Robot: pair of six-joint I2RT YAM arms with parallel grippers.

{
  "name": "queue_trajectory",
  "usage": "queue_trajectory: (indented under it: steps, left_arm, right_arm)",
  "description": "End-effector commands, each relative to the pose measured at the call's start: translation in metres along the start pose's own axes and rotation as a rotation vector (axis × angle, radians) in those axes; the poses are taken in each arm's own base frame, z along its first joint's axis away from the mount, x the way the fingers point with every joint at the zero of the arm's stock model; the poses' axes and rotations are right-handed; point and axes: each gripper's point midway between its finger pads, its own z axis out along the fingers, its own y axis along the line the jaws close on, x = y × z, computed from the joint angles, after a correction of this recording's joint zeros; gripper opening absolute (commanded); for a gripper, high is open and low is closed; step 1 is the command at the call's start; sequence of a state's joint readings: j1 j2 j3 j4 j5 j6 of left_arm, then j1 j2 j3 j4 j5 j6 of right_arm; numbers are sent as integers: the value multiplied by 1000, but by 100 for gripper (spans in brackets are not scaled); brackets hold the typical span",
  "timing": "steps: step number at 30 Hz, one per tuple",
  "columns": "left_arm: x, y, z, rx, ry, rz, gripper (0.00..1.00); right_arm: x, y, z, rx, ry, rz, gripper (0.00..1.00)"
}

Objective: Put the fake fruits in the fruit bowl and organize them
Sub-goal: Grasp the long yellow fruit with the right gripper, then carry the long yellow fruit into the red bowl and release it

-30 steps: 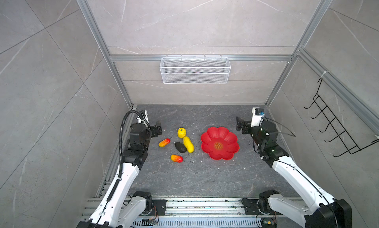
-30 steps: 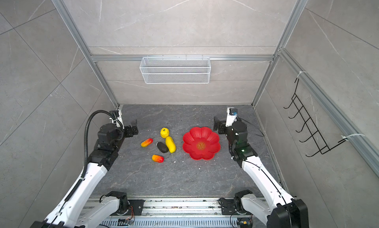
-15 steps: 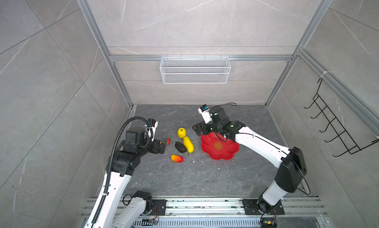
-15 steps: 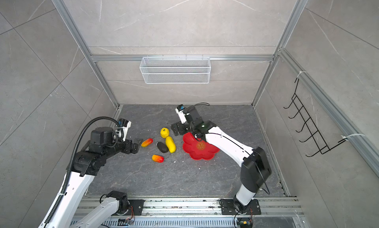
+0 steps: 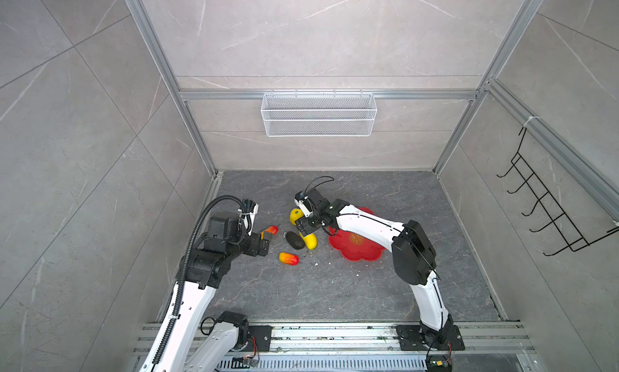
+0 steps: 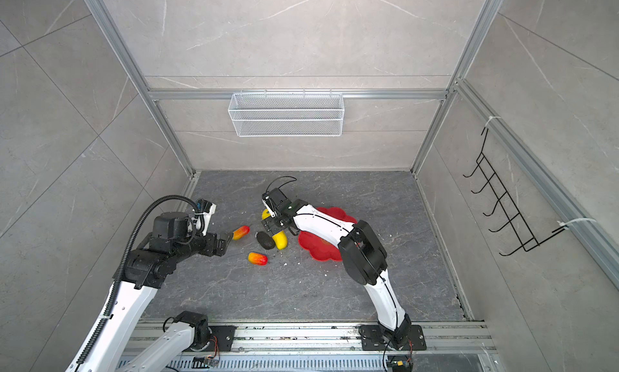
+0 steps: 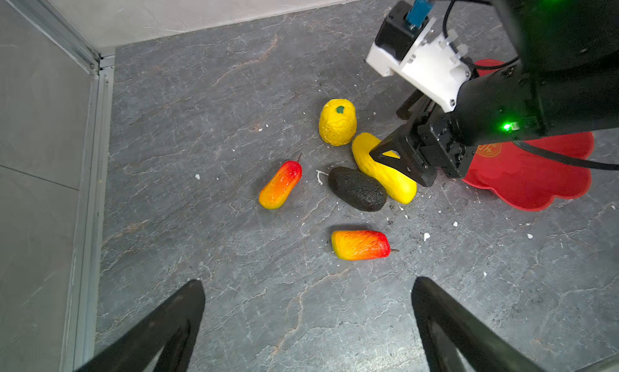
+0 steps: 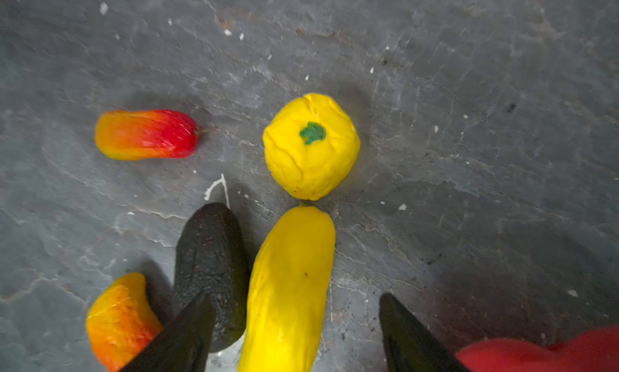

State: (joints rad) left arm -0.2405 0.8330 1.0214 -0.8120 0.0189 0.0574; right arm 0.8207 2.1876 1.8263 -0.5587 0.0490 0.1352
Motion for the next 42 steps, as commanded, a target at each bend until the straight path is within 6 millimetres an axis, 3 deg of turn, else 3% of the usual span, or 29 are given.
queue_trajectory:
  steps: [1,16,24,30,36,39,42]
  left_arm:
    - [-1,7,1,-37,0,3,100]
    - [3,15,5,-82,23,1,100]
    - [3,15,8,-78,33,2,100]
    - [4,16,16,-71,50,-4,100]
    - [8,17,25,-57,100,-17,100]
    - [7,15,21,-47,67,-19,100]
    - [6,14,19,-47,57,-18,100]
  right_arm:
    - [8,-1,12,14,55,1,75]
    - [28,-3,49,21,120,26,65]
    - [22,-2,45,6,103,37,50]
    - [-4,-3,1,10,16,18,34]
    - [-29,-19,-60,21,-106,14,30]
    - [-36,-37,-90,52,-147,10,30]
    - [-24,-78,-112,119,-162,57,30]
